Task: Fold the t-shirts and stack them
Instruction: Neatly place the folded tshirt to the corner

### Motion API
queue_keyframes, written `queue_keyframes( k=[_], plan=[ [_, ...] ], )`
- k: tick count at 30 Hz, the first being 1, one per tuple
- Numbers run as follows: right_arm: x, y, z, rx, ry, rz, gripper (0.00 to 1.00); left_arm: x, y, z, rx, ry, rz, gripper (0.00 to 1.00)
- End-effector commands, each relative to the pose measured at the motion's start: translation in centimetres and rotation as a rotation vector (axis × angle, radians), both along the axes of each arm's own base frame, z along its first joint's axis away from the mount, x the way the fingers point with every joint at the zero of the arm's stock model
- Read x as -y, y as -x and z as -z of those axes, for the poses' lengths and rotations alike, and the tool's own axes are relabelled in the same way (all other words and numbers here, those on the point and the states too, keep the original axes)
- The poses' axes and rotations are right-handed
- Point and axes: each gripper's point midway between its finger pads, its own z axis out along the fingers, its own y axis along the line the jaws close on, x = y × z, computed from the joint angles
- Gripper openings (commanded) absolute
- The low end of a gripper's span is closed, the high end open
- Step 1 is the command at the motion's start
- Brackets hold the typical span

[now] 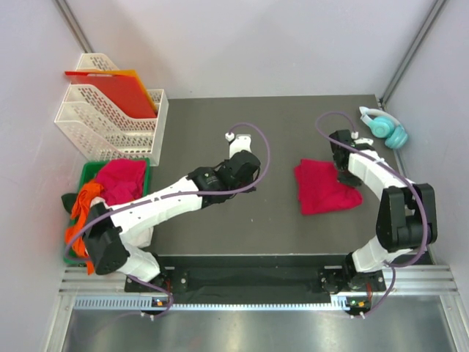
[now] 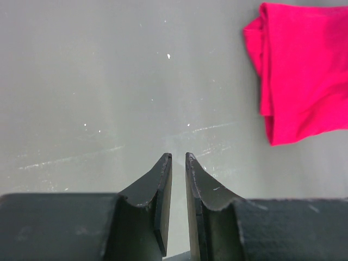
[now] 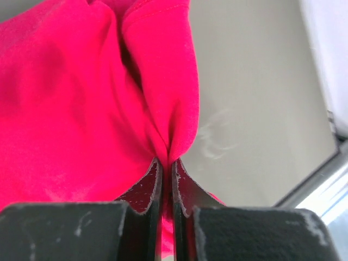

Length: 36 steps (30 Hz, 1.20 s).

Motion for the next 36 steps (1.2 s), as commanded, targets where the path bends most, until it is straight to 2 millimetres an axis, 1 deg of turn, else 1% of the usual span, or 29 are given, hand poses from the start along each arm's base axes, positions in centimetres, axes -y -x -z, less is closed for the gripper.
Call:
queue_keyframes(
  k=[1, 5, 7, 8, 9, 11, 13, 14, 16, 17, 19, 20, 26, 28, 30, 31, 36],
  plan=[
    [3.3, 0.8, -0.9, -0.027, 0.08, 0.076, 0.0, -0.1, 0.4, -3.9, 0.059, 0.061, 0.043, 0.22],
    [5.3, 1.0, -0.6, -0.053, 0.097, 0.149, 0.0, -0.3, 0.7, -3.5, 0.059, 0.051, 0.058, 0.22],
    [5.4, 0.8, -0.1, -0.063, 0.094, 0.16, 0.0, -0.5, 0.8, -3.2, 0.057, 0.045, 0.059, 0.21],
    [6.6, 1.0, 0.1, -0.064, 0.091, 0.204, 0.0, -0.6, 0.8, -3.2, 0.059, 0.041, 0.06, 0.22],
    [6.8, 0.8, 0.5, -0.069, 0.089, 0.213, 0.0, -0.6, 0.7, -3.2, 0.063, 0.044, 0.058, 0.22],
    [7.4, 0.6, 0.7, -0.068, 0.093, 0.244, 0.0, -0.6, 0.7, -2.8, 0.064, 0.035, 0.063, 0.22],
    [7.8, 0.5, 1.4, -0.089, 0.088, 0.261, 0.0, -0.6, 0.7, -2.9, 0.067, 0.035, 0.063, 0.22],
    [8.4, 0.3, 1.3, -0.081, 0.088, 0.285, 0.0, -0.6, 0.7, -2.9, 0.067, 0.031, 0.065, 0.22],
    [9.0, 0.3, 2.0, -0.1, 0.069, 0.311, 0.0, -0.7, 0.6, -3.0, 0.068, 0.025, 0.063, 0.22],
    [9.3, -0.2, 1.8, -0.089, 0.067, 0.321, 0.0, -0.7, 0.6, -2.9, 0.066, 0.022, 0.064, 0.22],
    [9.8, -0.4, 2.1, -0.101, 0.073, 0.336, 0.0, -0.7, 0.6, -2.9, 0.065, 0.019, 0.064, 0.22],
    [10.0, -0.9, 2.2, -0.102, 0.075, 0.344, 0.0, -0.8, 0.6, -2.8, 0.063, 0.017, 0.062, 0.22],
    [11.6, -2.3, 1.5, -0.067, 0.085, 0.389, 0.0, -1.0, 0.7, -2.5, 0.06, -0.001, 0.063, 0.22],
    [12.4, -2.4, 1.3, -0.06, 0.087, 0.406, 0.0, -1.1, 0.6, -2.5, 0.065, -0.008, 0.06, 0.23],
    [12.8, -2.5, 1.6, -0.065, 0.075, 0.418, 0.0, -1.1, 0.5, -2.4, 0.063, -0.009, 0.058, 0.23],
    [13.3, -2.6, 1.5, -0.06, 0.067, 0.432, 0.0, -0.9, 0.5, -2.3, 0.062, -0.013, 0.06, 0.23],
    [14.1, -2.4, 2.2, -0.066, 0.047, 0.462, 0.0, -0.8, 0.3, -1.8, 0.053, -0.025, 0.059, 0.23]
  ],
)
